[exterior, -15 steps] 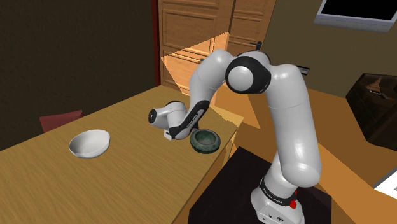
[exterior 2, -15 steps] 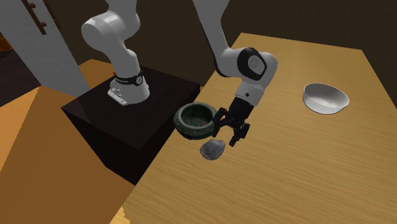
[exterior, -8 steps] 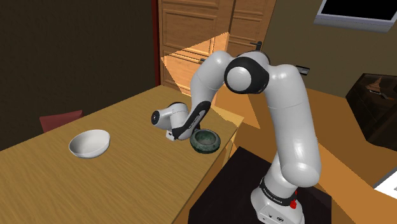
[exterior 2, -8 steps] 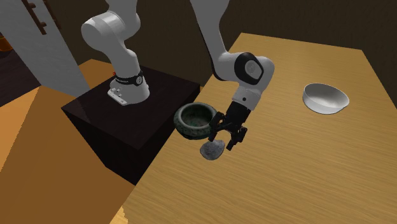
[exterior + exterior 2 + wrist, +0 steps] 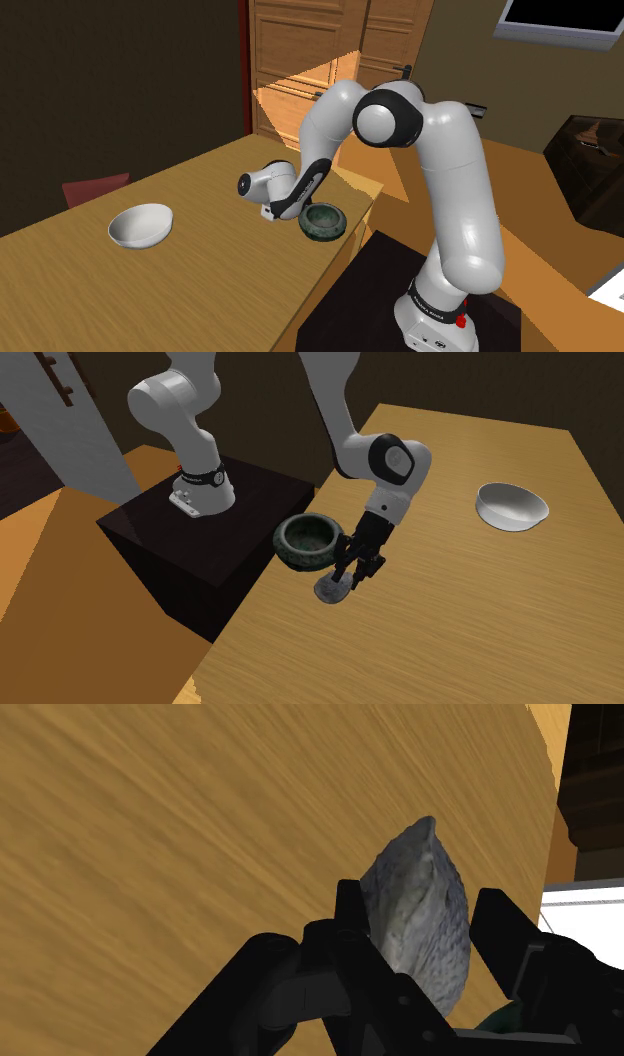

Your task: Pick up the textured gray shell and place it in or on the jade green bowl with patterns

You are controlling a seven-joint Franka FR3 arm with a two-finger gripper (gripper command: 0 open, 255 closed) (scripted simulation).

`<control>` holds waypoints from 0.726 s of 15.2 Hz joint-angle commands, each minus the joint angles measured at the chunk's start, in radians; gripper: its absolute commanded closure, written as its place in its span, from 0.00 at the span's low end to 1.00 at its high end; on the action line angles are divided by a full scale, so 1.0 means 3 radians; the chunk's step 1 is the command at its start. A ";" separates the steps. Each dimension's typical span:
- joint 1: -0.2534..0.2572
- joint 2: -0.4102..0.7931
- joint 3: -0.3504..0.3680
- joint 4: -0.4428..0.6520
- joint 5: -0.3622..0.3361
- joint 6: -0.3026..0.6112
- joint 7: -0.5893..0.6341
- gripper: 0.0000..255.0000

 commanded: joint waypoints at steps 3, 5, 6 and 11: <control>0.0002 0.0005 0.0003 -0.0004 0.0004 0.0002 0.0004 1.00; 0.0003 0.0010 0.0004 0.0001 0.0004 0.0001 0.0004 1.00; -0.0001 0.0005 0.0002 -0.0003 0.0001 0.0004 0.0000 1.00; -0.0002 -0.0192 0.0016 -0.0062 0.0048 -0.0088 -0.0113 1.00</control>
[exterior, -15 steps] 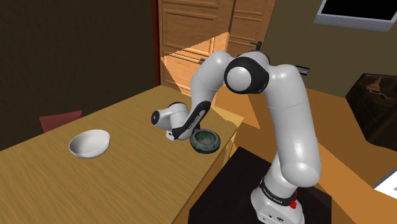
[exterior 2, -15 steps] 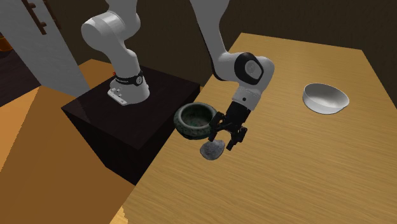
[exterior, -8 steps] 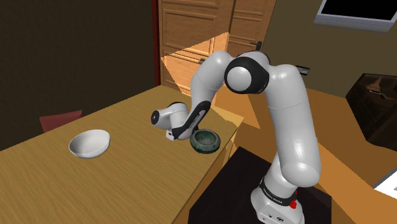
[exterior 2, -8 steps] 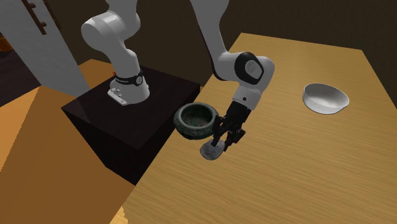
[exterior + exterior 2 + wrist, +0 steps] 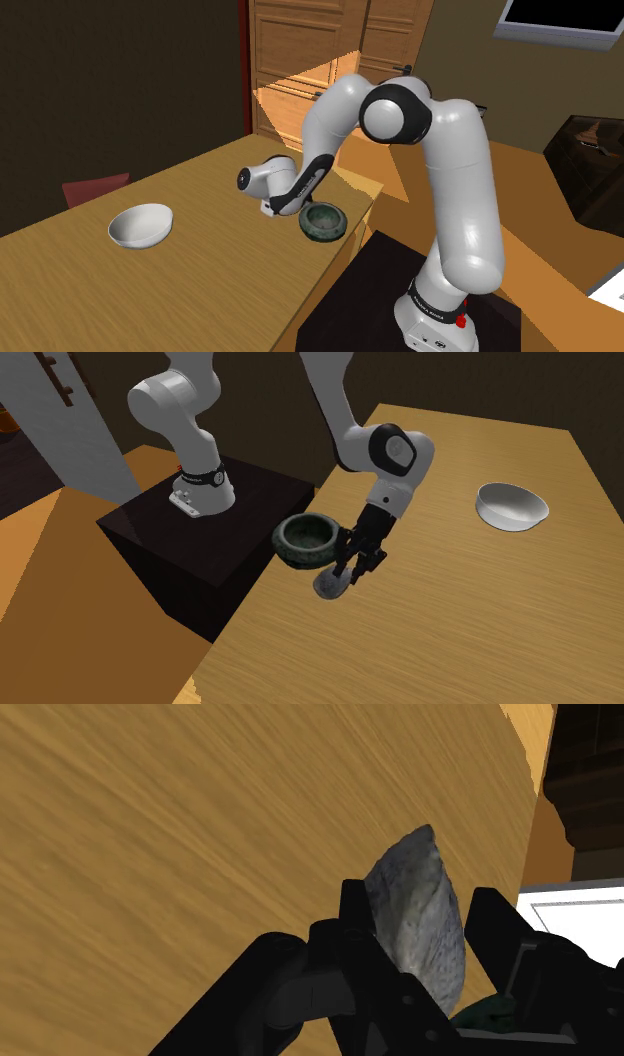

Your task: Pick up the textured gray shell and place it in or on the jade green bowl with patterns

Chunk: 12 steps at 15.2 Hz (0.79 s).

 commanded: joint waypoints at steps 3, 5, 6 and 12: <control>-0.0003 -0.0152 0.0008 -0.0040 0.0035 -0.0074 -0.0093 1.00; -0.0003 -0.0226 0.0014 -0.0056 0.0054 -0.0114 -0.0141 1.00; -0.0002 -0.0263 0.0016 -0.0062 0.0064 -0.0134 -0.0165 1.00; 0.0001 -0.0476 0.0030 -0.0088 0.0121 -0.0261 -0.0313 1.00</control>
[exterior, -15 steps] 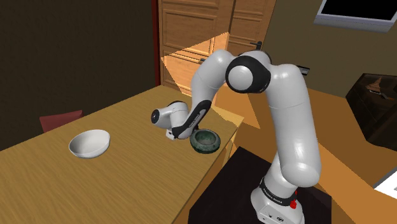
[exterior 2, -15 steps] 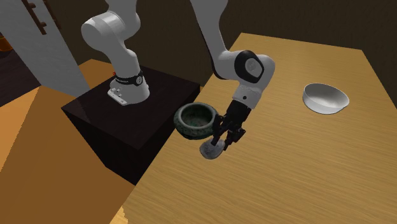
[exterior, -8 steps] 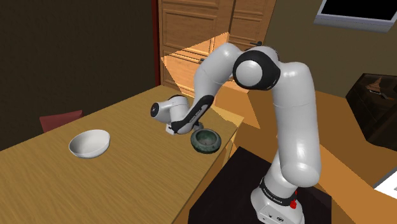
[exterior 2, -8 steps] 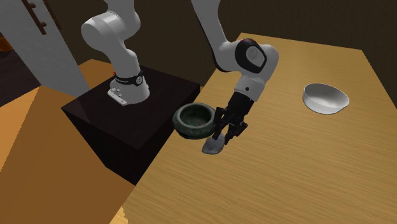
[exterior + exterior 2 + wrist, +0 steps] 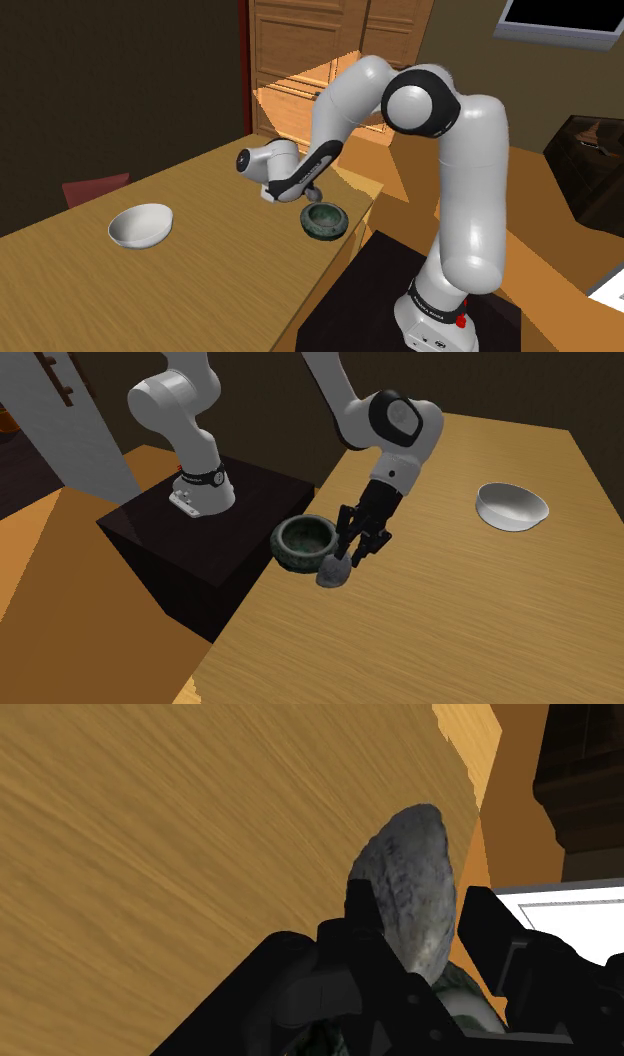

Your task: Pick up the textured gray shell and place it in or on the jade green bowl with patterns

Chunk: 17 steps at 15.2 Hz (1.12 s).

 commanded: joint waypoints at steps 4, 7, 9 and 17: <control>0.0004 -0.0162 0.0011 0.0003 0.0047 -0.0114 -0.0129 1.00; 0.0007 -0.0258 0.0017 0.0007 0.0074 -0.0183 -0.0205 1.00; 0.0009 -0.0320 0.0021 0.0013 0.0091 -0.0230 -0.0256 1.00; 0.0047 -0.0611 0.0058 -0.0059 0.0165 -0.0418 -0.0388 1.00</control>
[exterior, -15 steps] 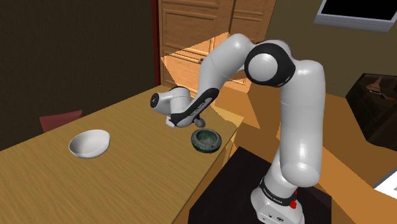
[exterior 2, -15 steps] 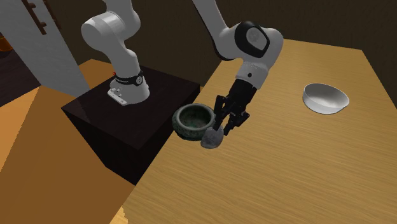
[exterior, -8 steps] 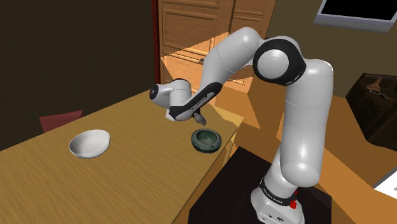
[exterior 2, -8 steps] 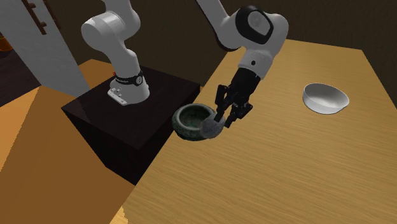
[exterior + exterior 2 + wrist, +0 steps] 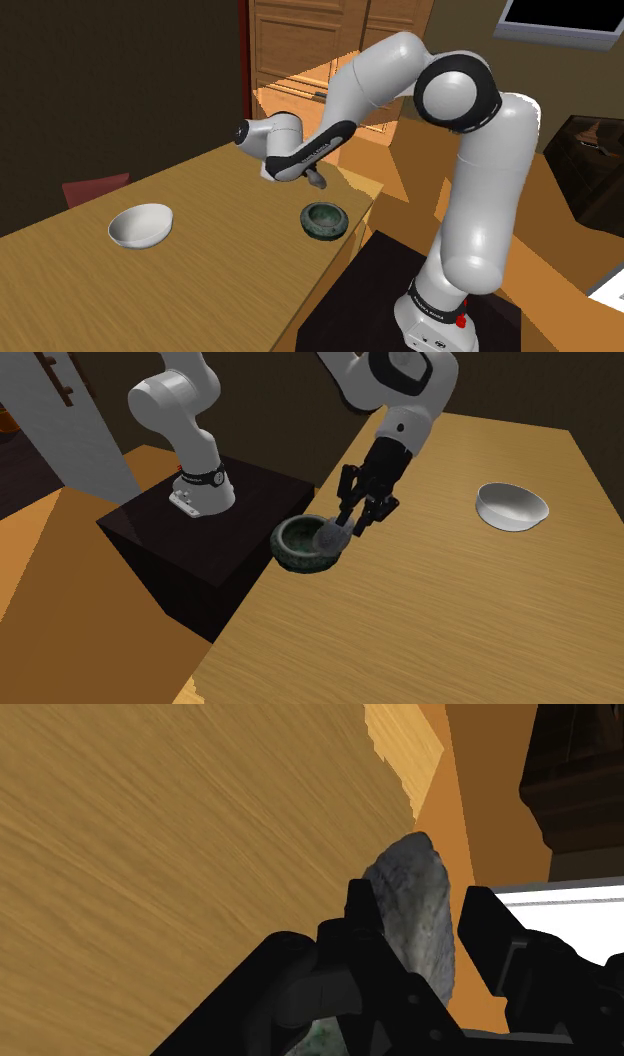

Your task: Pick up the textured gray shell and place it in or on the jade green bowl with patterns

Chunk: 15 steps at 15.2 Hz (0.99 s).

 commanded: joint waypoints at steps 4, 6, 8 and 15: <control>0.0135 -0.0448 0.0127 -0.0468 0.0131 -0.0140 0.0154 1.00; 0.0200 -0.0635 0.0192 -0.0652 0.0210 -0.0210 0.0218 1.00; 0.0270 -0.0819 0.0261 -0.0822 0.0301 -0.0288 0.0277 1.00; 0.0276 -0.0677 0.0267 -0.0926 0.0271 -0.0124 0.0463 1.00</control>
